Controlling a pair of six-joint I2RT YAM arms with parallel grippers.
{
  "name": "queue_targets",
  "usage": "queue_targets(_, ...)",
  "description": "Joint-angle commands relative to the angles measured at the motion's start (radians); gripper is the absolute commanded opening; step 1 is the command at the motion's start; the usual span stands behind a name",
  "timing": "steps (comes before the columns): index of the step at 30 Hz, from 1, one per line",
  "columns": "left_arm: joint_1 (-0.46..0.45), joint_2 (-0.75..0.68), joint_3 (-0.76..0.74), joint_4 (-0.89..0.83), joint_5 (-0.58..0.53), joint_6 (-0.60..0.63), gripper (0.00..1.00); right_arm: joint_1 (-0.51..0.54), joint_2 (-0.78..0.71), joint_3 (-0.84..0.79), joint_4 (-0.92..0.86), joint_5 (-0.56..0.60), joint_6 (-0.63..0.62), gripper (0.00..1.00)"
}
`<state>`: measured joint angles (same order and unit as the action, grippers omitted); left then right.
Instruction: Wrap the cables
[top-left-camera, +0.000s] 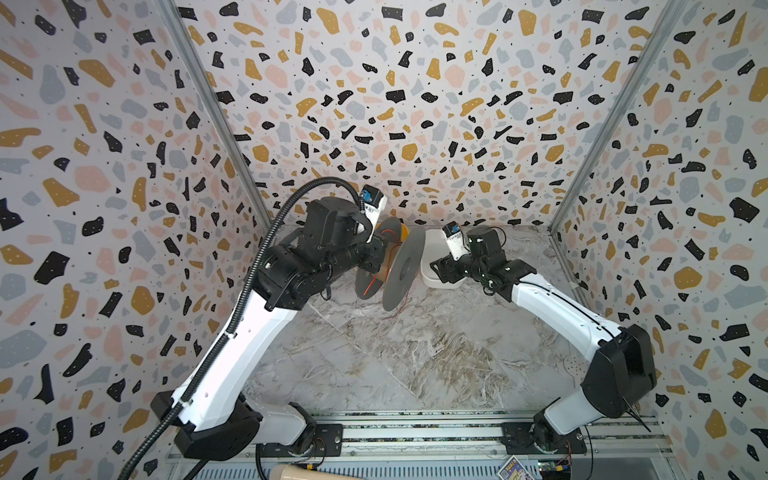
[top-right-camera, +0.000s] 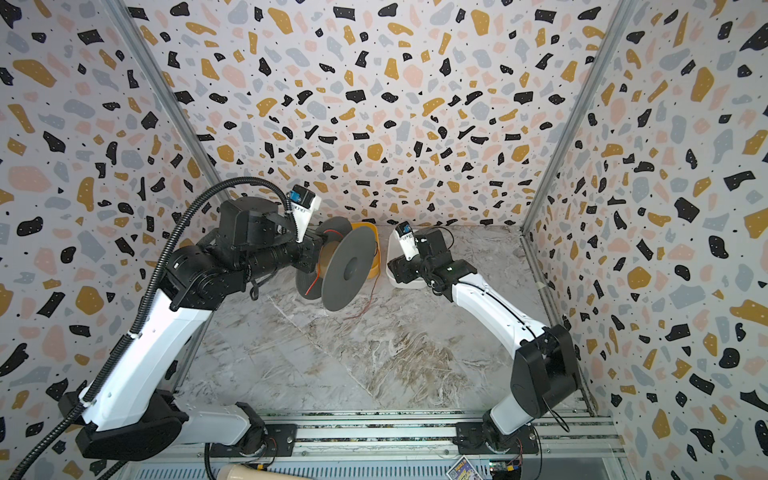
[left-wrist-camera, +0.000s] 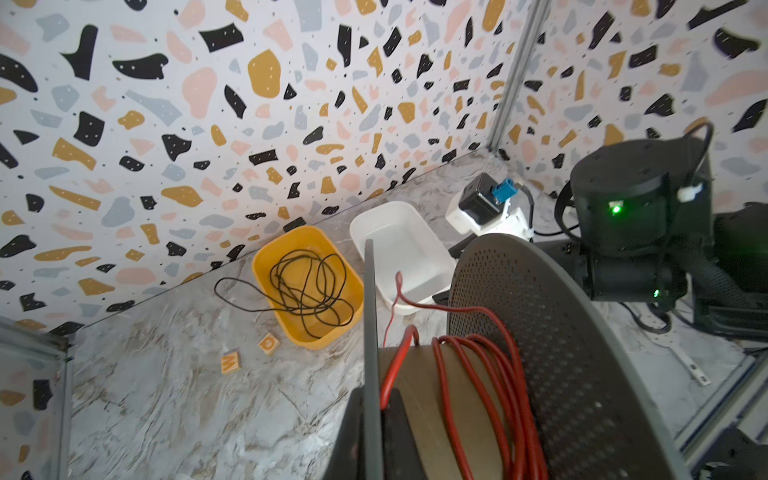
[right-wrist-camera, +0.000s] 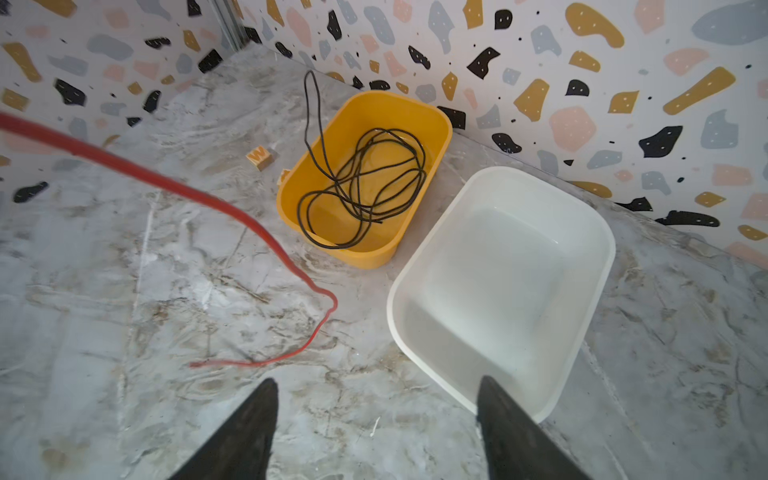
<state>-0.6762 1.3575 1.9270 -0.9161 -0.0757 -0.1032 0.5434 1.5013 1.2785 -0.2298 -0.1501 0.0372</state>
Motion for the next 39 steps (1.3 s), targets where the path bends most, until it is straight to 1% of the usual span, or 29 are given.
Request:
queue_targets(1,-0.002,-0.014,0.073,0.101,0.076,-0.036,0.0,0.005,-0.12,-0.04,0.056,-0.037,0.034,0.85)
queue_targets(4,-0.002,-0.012,0.107,0.115,0.087,-0.042,0.0,0.003,-0.203,-0.107,0.087,-0.035,0.055,0.92)
queue_targets(6,-0.001,-0.013,0.12,0.127,0.09,-0.049,0.0,0.003,-0.249,-0.147,0.105,-0.035,0.069,0.93)
queue_targets(12,-0.002,-0.028,0.144,0.188,0.117,-0.075,0.0,0.003,-0.368,-0.288,0.183,-0.033,0.099,0.93)
queue_targets(15,-0.002,-0.037,0.15,0.217,0.149,-0.088,0.0,0.003,-0.397,-0.344,0.22,-0.041,0.11,0.92)
queue_targets(18,-0.002,-0.044,0.15,0.234,0.157,-0.095,0.0,0.004,-0.427,-0.402,0.269,-0.053,0.119,0.92)
queue_targets(22,-0.001,-0.063,0.135,0.269,0.166,-0.107,0.0,0.013,-0.481,-0.494,0.381,-0.079,0.108,0.92)
queue_targets(25,-0.002,-0.078,0.115,0.299,0.163,-0.113,0.0,0.039,-0.508,-0.571,0.481,-0.071,0.079,0.91)
queue_targets(30,-0.001,-0.086,0.112,0.307,0.162,-0.115,0.0,0.091,-0.474,-0.627,0.584,-0.053,0.02,0.89)
queue_targets(34,-0.002,-0.096,0.112,0.312,0.156,-0.116,0.0,0.167,-0.417,-0.647,0.66,-0.019,-0.025,0.87)
queue_targets(39,-0.002,-0.108,0.12,0.309,0.147,-0.116,0.0,0.228,-0.364,-0.653,0.73,-0.012,-0.032,0.85)
